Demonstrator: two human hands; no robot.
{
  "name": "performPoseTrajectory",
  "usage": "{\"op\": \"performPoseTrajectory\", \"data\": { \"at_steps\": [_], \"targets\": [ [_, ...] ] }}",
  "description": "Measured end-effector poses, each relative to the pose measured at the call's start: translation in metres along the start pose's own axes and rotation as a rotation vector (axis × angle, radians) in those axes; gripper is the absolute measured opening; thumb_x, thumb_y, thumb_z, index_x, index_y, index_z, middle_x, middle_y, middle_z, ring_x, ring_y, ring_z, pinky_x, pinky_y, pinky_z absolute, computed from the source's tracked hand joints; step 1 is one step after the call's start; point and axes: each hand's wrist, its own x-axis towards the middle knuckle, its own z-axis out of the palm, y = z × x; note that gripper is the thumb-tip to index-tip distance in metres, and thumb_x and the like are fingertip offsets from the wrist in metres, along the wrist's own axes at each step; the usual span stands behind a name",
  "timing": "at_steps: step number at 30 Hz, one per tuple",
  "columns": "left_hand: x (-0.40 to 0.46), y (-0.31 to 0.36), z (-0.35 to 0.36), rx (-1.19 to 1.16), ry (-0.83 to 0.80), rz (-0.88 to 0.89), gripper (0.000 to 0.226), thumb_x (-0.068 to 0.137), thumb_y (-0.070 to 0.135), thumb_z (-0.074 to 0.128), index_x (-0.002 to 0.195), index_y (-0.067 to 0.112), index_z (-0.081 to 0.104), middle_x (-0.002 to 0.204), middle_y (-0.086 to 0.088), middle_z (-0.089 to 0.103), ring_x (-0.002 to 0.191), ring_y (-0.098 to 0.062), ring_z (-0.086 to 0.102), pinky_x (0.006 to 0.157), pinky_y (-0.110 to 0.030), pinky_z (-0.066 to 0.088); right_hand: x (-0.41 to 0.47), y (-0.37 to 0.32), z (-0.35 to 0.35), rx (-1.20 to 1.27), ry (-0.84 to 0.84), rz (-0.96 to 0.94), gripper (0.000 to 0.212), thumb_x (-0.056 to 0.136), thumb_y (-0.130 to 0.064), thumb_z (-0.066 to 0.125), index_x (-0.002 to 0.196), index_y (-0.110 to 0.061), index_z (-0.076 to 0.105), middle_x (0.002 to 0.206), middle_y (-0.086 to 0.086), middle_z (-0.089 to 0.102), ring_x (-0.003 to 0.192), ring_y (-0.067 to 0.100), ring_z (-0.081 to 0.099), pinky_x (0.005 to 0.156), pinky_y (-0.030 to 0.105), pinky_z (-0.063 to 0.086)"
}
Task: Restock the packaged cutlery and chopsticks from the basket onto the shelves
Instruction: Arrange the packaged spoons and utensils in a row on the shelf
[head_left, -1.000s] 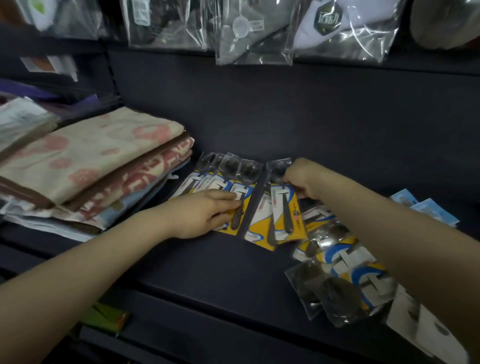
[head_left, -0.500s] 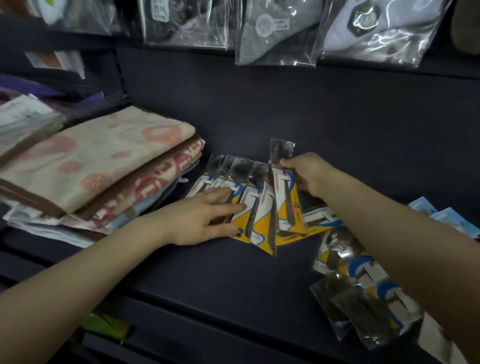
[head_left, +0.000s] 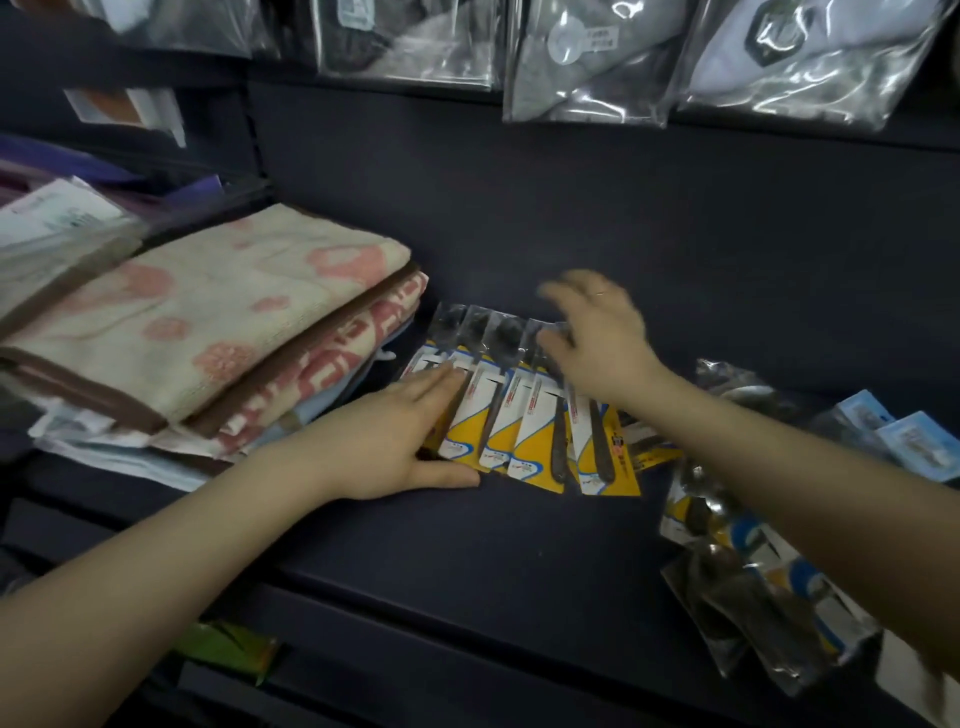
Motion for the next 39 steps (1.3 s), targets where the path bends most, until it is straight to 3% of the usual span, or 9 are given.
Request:
{"op": "performPoseTrajectory", "data": {
  "at_steps": [2,6,10,16,22,27,32,35,39],
  "targets": [
    [-0.002,-0.005,-0.001,0.002,-0.031,-0.034,0.104,0.067,0.078,0.039,0.146,0.02,0.005,0.157,0.001,0.004,0.143,-0.011,0.007,0.114,-0.02,0.011,-0.006,-0.02,0.005,0.064,-0.255,-0.206,0.054,0.096,-0.032,0.045,0.145,-0.016,0.03,0.156,0.008,0.02,0.145,0.025,0.018,0.116,0.033,0.017],
    [-0.004,-0.003,-0.001,0.033,-0.033,-0.007,0.09,0.067,0.081,0.03,0.143,0.039,0.006,0.156,0.002,0.013,0.142,-0.014,0.015,0.108,-0.019,0.018,-0.012,-0.023,0.026,-0.029,-0.562,-0.222,0.082,0.09,-0.056,0.041,0.15,-0.011,0.009,0.159,0.007,0.011,0.147,0.022,0.012,0.119,0.032,0.013],
    [-0.005,-0.003,0.0,0.083,-0.026,-0.022,0.102,0.05,0.085,0.006,0.142,0.041,0.014,0.156,0.002,0.013,0.142,-0.016,0.014,0.11,-0.023,0.019,-0.019,-0.011,0.021,-0.024,-0.548,-0.193,0.088,0.087,-0.059,0.043,0.15,-0.012,0.003,0.16,0.006,0.001,0.148,0.019,0.004,0.118,0.029,0.008],
    [0.002,-0.002,-0.001,0.126,-0.049,-0.016,0.065,0.086,0.064,0.034,0.142,0.038,0.015,0.155,0.003,0.012,0.141,-0.017,0.016,0.11,-0.024,0.02,-0.028,0.004,-0.004,0.01,-0.583,-0.176,0.086,0.082,-0.056,0.054,0.149,-0.019,0.017,0.159,0.002,0.011,0.146,0.017,0.01,0.116,0.028,0.011],
    [0.003,0.001,-0.006,0.143,-0.105,-0.027,0.064,0.087,0.059,0.036,0.142,0.04,0.013,0.155,0.003,0.01,0.142,-0.016,0.012,0.112,-0.029,0.021,-0.033,0.004,-0.002,-0.063,-0.65,-0.227,0.084,0.086,-0.057,0.046,0.15,-0.024,0.003,0.16,-0.002,-0.002,0.147,0.013,-0.002,0.118,0.028,0.002],
    [0.009,0.014,-0.011,0.083,-0.028,0.093,0.096,0.063,0.076,0.033,0.144,0.028,0.015,0.156,0.007,0.012,0.141,-0.009,0.013,0.108,-0.016,0.011,-0.034,0.008,-0.014,-0.068,-0.572,-0.244,0.097,0.078,-0.069,0.044,0.15,-0.021,0.0,0.16,-0.002,-0.005,0.147,0.013,-0.004,0.117,0.028,0.001],
    [0.022,0.031,-0.002,0.137,-0.034,0.146,0.085,0.065,0.079,0.033,0.139,0.038,0.027,0.151,0.009,0.026,0.135,-0.014,0.03,0.106,-0.029,0.032,-0.041,0.022,-0.03,-0.082,-0.606,-0.091,0.099,0.077,-0.059,0.059,0.15,-0.016,0.007,0.16,0.002,0.003,0.147,0.019,0.003,0.117,0.03,0.01],
    [0.025,0.033,-0.005,0.185,-0.028,0.153,0.073,0.076,0.07,0.044,0.138,0.032,0.035,0.15,0.011,0.029,0.134,-0.014,0.033,0.103,-0.029,0.034,-0.024,0.03,-0.025,0.22,-0.274,0.191,0.05,0.085,-0.038,0.061,0.124,-0.006,0.05,0.128,0.013,0.053,0.12,0.029,0.05,0.09,0.031,0.041],
    [0.025,0.031,-0.006,0.254,-0.023,0.193,0.093,0.062,0.078,0.014,0.138,0.029,0.035,0.149,0.01,0.032,0.133,-0.016,0.036,0.105,-0.033,0.037,-0.011,0.034,-0.009,0.458,-0.197,0.527,0.026,0.085,-0.021,0.065,0.07,-0.003,0.052,0.07,0.009,0.054,0.066,0.023,0.053,0.049,0.027,0.041]
  ]
}}
